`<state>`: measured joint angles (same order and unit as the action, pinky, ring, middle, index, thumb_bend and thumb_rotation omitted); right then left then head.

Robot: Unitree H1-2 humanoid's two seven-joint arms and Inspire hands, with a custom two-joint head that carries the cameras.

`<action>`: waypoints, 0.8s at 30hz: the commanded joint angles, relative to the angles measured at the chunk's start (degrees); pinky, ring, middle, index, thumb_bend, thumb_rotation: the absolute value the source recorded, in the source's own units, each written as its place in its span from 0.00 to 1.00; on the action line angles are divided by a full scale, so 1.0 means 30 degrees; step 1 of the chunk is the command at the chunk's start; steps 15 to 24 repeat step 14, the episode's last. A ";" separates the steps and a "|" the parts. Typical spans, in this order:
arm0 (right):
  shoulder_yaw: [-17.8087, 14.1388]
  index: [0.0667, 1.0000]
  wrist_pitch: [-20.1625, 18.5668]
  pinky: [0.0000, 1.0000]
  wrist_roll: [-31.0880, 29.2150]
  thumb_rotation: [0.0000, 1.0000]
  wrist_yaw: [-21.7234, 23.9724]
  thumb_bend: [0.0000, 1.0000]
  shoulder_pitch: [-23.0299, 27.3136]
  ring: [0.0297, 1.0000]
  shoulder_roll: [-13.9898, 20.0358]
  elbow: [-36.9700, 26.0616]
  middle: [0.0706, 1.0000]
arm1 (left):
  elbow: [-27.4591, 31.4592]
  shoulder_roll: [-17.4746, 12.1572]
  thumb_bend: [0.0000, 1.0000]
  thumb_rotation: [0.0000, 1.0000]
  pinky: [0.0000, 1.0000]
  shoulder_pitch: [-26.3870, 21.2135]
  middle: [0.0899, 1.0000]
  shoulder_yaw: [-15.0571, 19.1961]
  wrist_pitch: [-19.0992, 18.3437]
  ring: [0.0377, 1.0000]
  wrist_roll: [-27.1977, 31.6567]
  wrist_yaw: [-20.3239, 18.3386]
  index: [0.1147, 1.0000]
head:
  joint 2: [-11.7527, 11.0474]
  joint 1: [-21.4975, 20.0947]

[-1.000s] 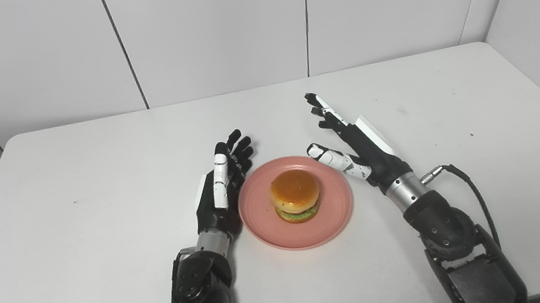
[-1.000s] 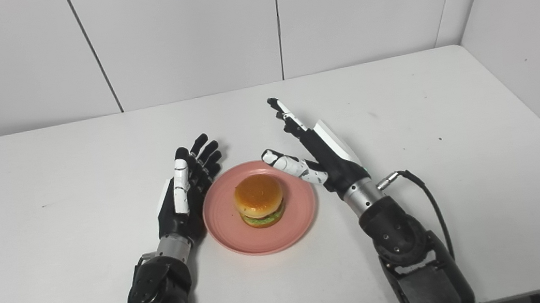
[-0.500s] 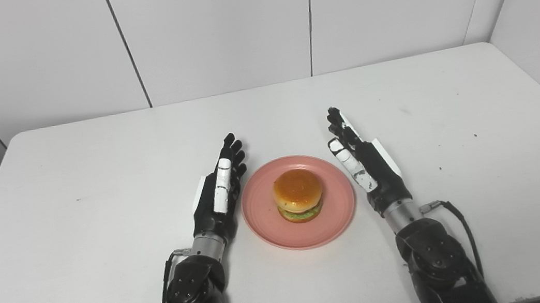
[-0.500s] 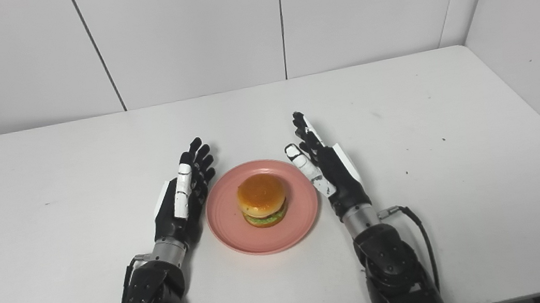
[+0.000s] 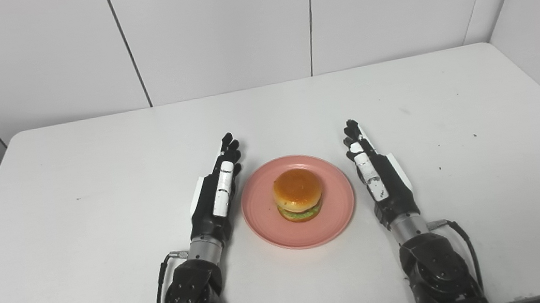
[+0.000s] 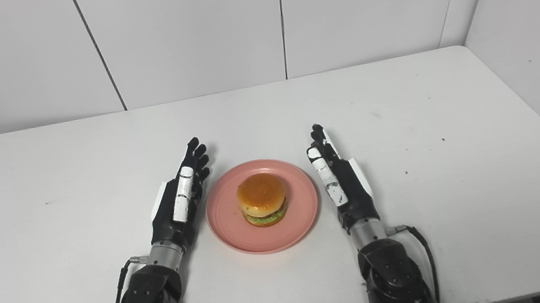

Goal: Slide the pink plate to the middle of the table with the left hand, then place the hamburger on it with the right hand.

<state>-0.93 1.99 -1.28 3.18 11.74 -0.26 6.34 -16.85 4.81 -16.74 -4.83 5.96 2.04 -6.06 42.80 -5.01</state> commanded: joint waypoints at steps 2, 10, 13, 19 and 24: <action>-0.0163 1.00 0.1456 1.00 -0.0265 0.97 -0.0336 0.59 0.0376 1.00 -0.0308 0.0510 1.00 | -0.0161 0.0240 0.52 1.00 1.00 -0.0038 1.00 0.0133 0.1387 1.00 -0.0249 0.0532 1.00 | 0.0059 0.0022; -0.0606 1.00 0.2166 1.00 -0.0814 0.92 -0.0762 0.61 0.0757 1.00 -0.0471 0.1099 1.00 | -0.1413 0.0411 0.51 1.00 1.00 -0.0331 1.00 0.0240 0.3676 1.00 -0.0633 0.1402 1.00 | 0.0040 -0.0010; -0.0768 1.00 0.2117 1.00 -0.0867 0.92 -0.1038 0.61 0.0917 1.00 -0.0618 0.1119 1.00 | -0.1758 0.0533 0.54 1.00 1.00 -0.0423 1.00 0.0405 0.3951 1.00 -0.0537 0.1733 1.00 | 0.0052 -0.0026; -0.0738 1.00 0.2050 1.00 -0.0812 0.93 -0.1064 0.61 0.0924 1.00 -0.0593 0.1072 1.00 | -0.1880 0.0542 0.54 1.00 1.00 -0.0446 1.00 0.0437 0.4147 1.00 -0.0547 0.1808 1.00 | 0.0052 -0.0026; -0.0738 1.00 0.2050 1.00 -0.0812 0.93 -0.1064 0.61 0.0924 1.00 -0.0593 0.1072 1.00 | -0.1880 0.0542 0.54 1.00 1.00 -0.0446 1.00 0.0437 0.4147 1.00 -0.0547 0.1808 1.00 | 0.0052 -0.0026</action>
